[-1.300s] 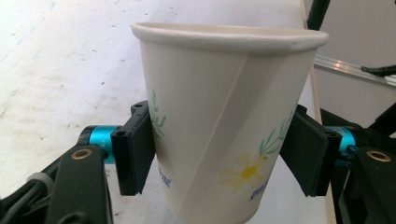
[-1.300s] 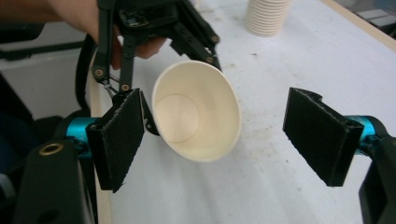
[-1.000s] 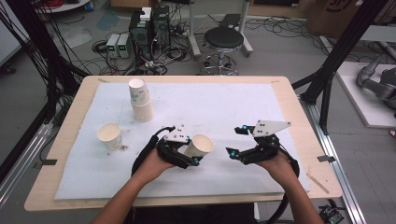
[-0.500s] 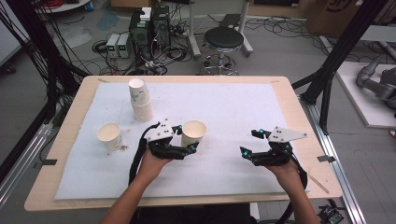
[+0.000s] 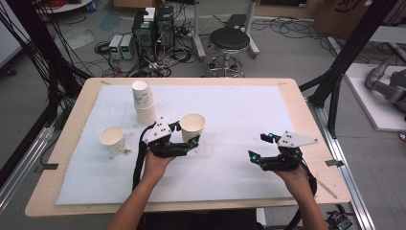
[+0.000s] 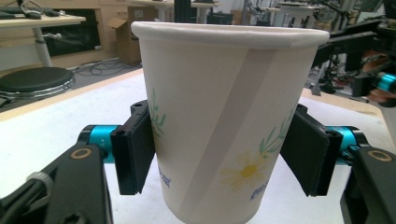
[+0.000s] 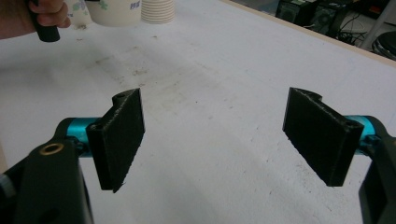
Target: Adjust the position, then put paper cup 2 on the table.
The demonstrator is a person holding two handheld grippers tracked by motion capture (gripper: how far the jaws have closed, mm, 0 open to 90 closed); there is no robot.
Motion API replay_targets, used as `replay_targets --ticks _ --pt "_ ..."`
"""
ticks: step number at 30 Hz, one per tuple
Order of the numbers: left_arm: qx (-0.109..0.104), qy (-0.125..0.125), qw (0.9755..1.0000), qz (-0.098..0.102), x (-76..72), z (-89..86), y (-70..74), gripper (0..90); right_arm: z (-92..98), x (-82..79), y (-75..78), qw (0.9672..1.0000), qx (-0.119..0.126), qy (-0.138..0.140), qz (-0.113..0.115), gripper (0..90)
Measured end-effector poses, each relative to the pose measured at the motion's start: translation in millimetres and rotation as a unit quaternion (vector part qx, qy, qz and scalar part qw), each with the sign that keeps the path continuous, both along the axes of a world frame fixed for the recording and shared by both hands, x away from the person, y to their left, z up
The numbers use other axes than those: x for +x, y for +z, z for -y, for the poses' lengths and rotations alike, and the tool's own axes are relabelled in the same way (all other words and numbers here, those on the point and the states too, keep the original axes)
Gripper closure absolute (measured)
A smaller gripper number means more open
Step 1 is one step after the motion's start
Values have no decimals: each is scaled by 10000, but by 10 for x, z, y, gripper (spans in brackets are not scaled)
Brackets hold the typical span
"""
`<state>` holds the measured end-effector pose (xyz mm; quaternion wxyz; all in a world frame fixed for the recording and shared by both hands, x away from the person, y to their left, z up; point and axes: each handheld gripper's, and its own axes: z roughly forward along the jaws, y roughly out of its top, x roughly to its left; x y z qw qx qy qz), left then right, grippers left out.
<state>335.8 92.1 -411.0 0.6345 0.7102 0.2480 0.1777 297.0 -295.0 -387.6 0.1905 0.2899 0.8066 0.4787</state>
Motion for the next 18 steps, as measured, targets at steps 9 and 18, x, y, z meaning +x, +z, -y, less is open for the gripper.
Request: replay_targets --ticks 9,18 --pt "100 145 9998 -71 211 172 2 316 19 -1 -33 10000 -35 -36 -43 213" --pt "255 125 9989 -385 430 438 -193 318 47 20 -75 9999 -78 -58 -58 213"
